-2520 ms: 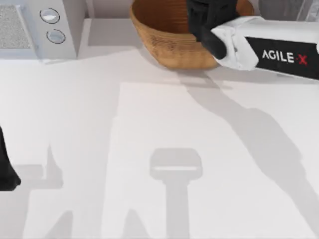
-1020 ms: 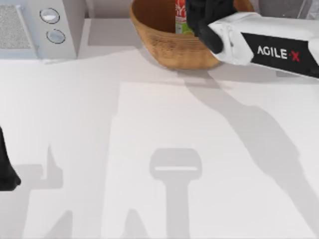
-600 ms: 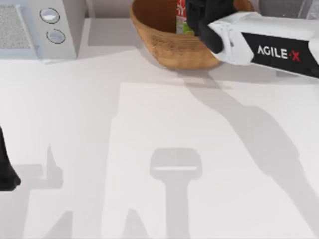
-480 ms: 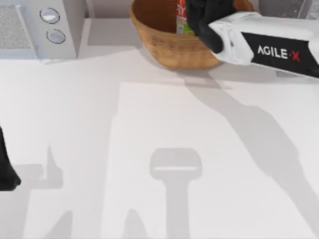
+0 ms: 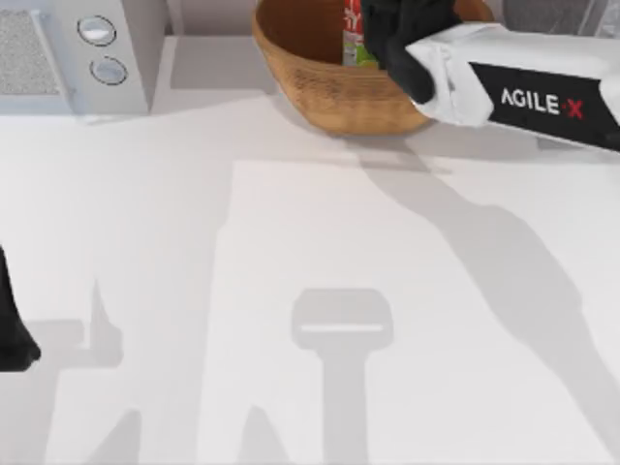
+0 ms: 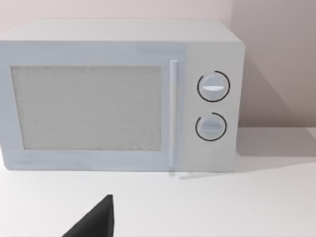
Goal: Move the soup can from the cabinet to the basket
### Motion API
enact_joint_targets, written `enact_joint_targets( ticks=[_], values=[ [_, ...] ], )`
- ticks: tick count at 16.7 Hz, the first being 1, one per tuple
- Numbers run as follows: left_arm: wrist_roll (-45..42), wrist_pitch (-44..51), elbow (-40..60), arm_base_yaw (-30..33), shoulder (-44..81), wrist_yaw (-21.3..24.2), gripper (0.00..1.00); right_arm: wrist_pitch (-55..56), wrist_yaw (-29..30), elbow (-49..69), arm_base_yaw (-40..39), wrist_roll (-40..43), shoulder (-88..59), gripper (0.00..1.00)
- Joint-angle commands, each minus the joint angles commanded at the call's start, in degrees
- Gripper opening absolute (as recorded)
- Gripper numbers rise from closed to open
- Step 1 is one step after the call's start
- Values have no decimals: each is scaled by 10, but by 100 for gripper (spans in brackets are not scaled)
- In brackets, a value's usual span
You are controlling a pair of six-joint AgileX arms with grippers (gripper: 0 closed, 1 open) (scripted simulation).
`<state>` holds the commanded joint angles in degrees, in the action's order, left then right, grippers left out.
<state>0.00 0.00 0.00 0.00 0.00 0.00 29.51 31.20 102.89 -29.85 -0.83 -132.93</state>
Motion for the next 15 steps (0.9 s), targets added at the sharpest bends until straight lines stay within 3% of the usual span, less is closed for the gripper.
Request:
enact_joint_targets(
  ticks=[15],
  values=[
    [0,0,0,0,0,0,100,-14,-17,-45,12,0,59,100]
  ],
)
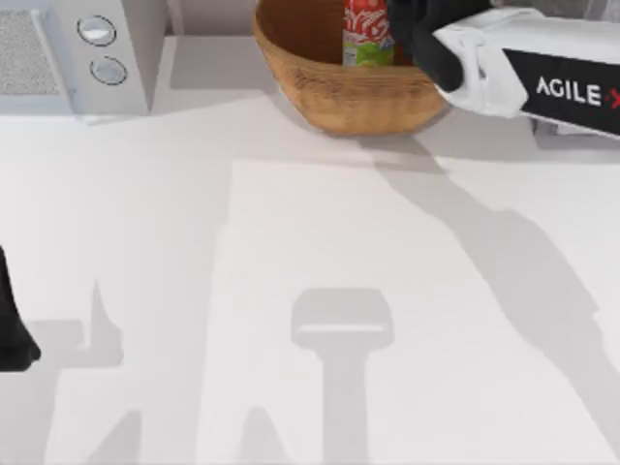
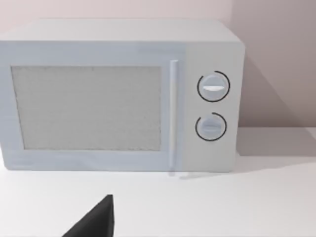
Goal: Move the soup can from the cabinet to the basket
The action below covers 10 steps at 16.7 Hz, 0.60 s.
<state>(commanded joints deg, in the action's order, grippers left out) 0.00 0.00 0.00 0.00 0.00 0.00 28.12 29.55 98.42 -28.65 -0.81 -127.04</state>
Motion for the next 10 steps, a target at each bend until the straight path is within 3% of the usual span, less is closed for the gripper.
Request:
enact_joint_targets(
  ticks=[5,10],
  values=[
    [0,0,0,0,0,0,100,-45,-51,-163,44,1,209,100],
    [0,0,0,0,0,0,100,-112,-123,-404,111,3,551,100]
  ],
)
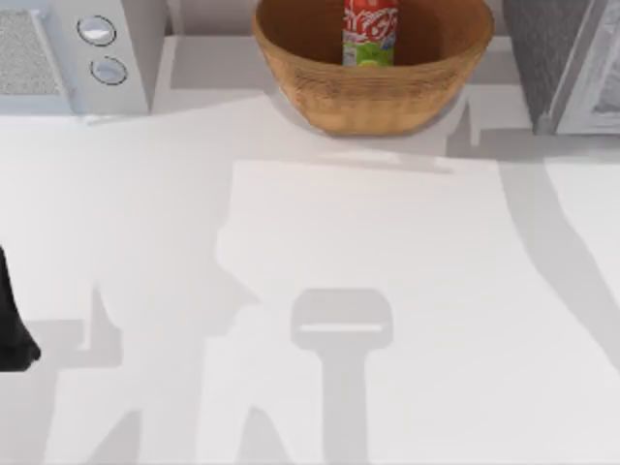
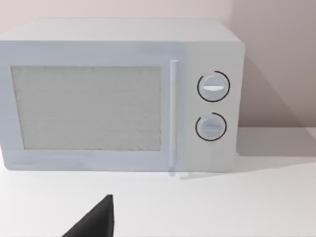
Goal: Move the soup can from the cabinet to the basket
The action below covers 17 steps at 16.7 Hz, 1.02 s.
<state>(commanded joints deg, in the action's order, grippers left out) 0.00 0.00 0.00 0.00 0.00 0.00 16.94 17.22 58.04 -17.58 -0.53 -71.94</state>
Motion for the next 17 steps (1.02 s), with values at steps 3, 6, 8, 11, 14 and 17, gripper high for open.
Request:
enact_joint_targets(
  ticks=[3,6,8,11,14,17],
  values=[
    [0,0,0,0,0,0,100,-44,-46,-157,45,1,226,100],
    [0,0,0,0,0,0,100,-88,-90,-310,90,3,427,100],
    [0,0,0,0,0,0,100,-114,-117,-403,118,4,533,100],
    [0,0,0,0,0,0,100,-147,-149,-511,152,5,648,100],
    [0,0,0,0,0,0,100,-166,-169,-570,172,5,709,100],
    [0,0,0,0,0,0,100,-169,-172,-580,176,5,719,100]
  ],
)
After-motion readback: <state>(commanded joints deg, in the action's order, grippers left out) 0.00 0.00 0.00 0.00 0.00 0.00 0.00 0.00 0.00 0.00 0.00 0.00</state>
